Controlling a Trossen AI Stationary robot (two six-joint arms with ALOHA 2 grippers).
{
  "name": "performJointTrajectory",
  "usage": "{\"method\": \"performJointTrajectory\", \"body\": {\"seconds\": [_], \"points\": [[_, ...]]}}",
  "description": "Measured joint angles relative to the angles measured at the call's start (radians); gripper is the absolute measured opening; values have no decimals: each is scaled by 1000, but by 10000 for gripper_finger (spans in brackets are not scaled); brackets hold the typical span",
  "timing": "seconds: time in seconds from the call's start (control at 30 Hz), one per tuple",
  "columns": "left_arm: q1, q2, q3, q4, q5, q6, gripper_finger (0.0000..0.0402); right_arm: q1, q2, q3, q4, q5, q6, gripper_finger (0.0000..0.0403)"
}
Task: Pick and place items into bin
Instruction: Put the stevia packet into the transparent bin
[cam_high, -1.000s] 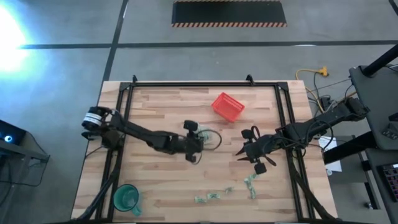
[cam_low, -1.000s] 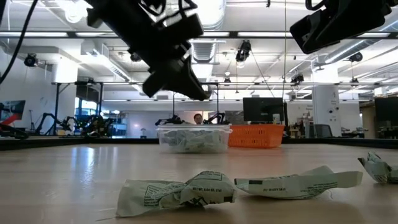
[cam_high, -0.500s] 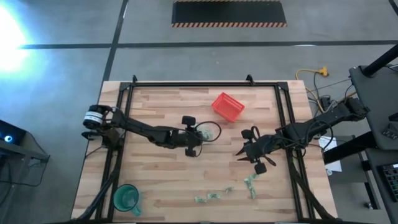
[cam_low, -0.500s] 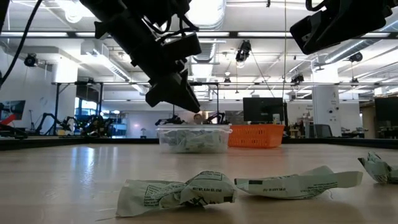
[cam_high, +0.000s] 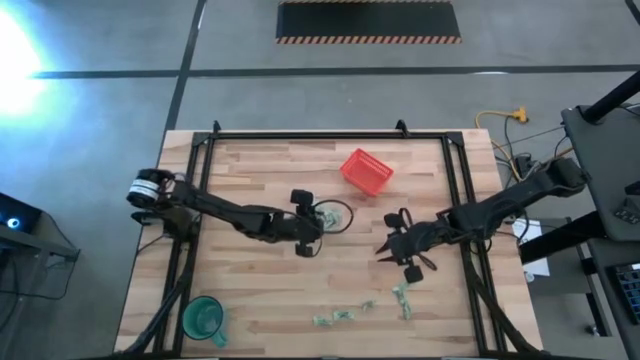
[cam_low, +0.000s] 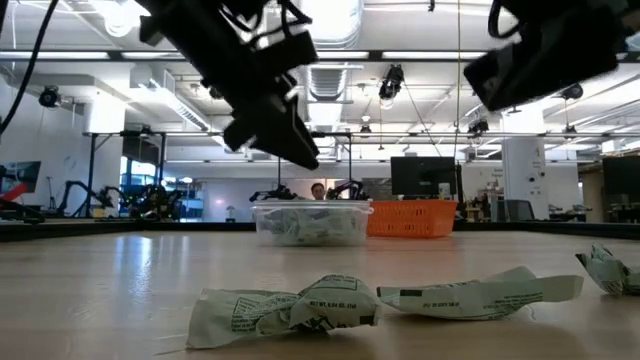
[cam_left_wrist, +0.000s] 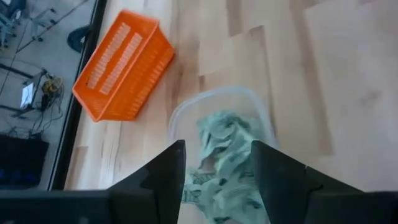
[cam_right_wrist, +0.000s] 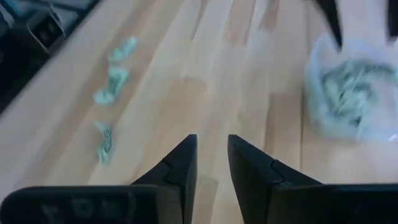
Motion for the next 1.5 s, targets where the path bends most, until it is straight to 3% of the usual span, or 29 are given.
{"method": "performJointTrajectory", "body": {"seconds": [0.13,0.37,0.57,1.07,1.5], "points": [[-47,-34,-3,0,0,-24,166,0,68,-31,51,-10,54,88],[-105,-83,-5,4,0,-25,166,6,219,-36,161,-202,138,100],[-124,-88,-6,3,0,-26,166,11,335,-35,341,-288,139,107],[-140,-92,1,-104,-3,-83,167,89,488,16,390,-290,167,118],[-211,-199,-8,-182,-1,-191,167,121,581,91,399,-229,108,129]]}}
